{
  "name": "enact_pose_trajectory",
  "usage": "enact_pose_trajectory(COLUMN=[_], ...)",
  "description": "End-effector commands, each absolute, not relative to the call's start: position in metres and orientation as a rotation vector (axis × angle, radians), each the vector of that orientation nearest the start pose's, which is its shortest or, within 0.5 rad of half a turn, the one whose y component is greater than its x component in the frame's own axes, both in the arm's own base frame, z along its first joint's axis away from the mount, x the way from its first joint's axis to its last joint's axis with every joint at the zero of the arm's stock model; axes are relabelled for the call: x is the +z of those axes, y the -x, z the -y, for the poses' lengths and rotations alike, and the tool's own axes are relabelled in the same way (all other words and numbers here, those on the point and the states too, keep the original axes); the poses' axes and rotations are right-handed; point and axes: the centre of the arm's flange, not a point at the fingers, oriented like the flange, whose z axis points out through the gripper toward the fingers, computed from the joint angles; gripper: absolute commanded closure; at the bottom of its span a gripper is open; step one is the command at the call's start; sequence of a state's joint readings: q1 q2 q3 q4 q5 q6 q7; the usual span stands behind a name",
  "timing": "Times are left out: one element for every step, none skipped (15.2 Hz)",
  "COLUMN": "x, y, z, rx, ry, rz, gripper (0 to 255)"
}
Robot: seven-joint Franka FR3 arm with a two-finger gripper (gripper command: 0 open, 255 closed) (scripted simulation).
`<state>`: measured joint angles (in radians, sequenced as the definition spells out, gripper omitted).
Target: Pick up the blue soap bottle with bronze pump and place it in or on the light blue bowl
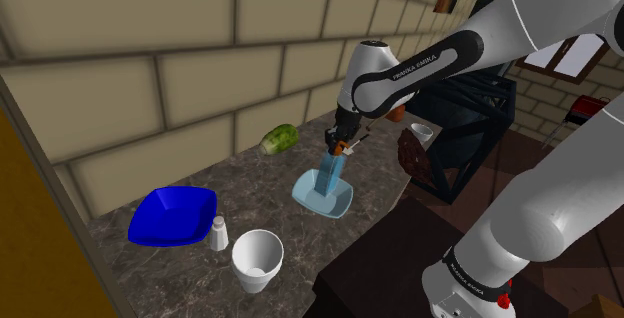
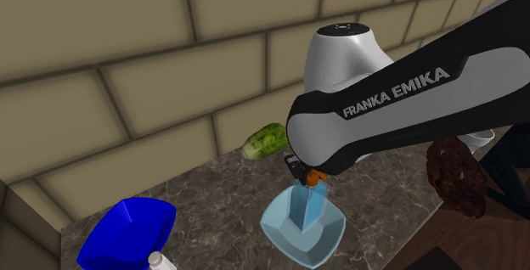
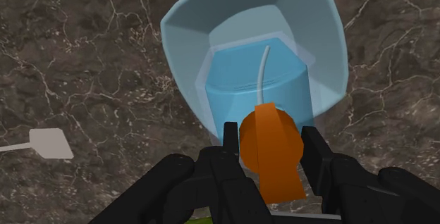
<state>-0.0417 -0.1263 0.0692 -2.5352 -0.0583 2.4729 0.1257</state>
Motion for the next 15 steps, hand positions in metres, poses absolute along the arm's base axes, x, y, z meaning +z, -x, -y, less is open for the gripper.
enact_pose_trajectory(x=[0.325, 0.325, 0.325, 0.325, 0.325, 0.325, 0.325, 0.339, 0.352, 0.365, 0.375, 0.375, 0.375, 0.375, 0.375], y=[-0.455, -0.455, -0.455, -0.455, -0.455, -0.455, -0.455, -0.454, -0.453, -0.452, -0.451, -0.451, -0.451, -0.451, -0.451], z=[-0.012, -0.012, -0.012, -0.012, -0.012, -0.012, -0.012, -0.013, -0.014, -0.014, -0.015, -0.015, -0.015, -0.015, -0.015], rx=[-0.107, -0.107, -0.107, -0.107, -0.107, -0.107, -0.107, -0.107, -0.107, -0.107, -0.107, -0.107, -0.107, -0.107, -0.107], ry=[3.18, 3.18, 3.18, 3.18, 3.18, 3.18, 3.18, 3.18, 3.18, 3.18, 3.18, 3.18, 3.18, 3.18, 3.18], rz=[-0.086, -0.086, -0.086, -0.086, -0.086, -0.086, -0.086, -0.086, -0.086, -0.086, -0.086, -0.086, -0.086, -0.086, -0.086], gripper=[255, 0, 0, 0, 0, 0, 0, 0, 0, 0, 0, 0, 0, 0, 0])
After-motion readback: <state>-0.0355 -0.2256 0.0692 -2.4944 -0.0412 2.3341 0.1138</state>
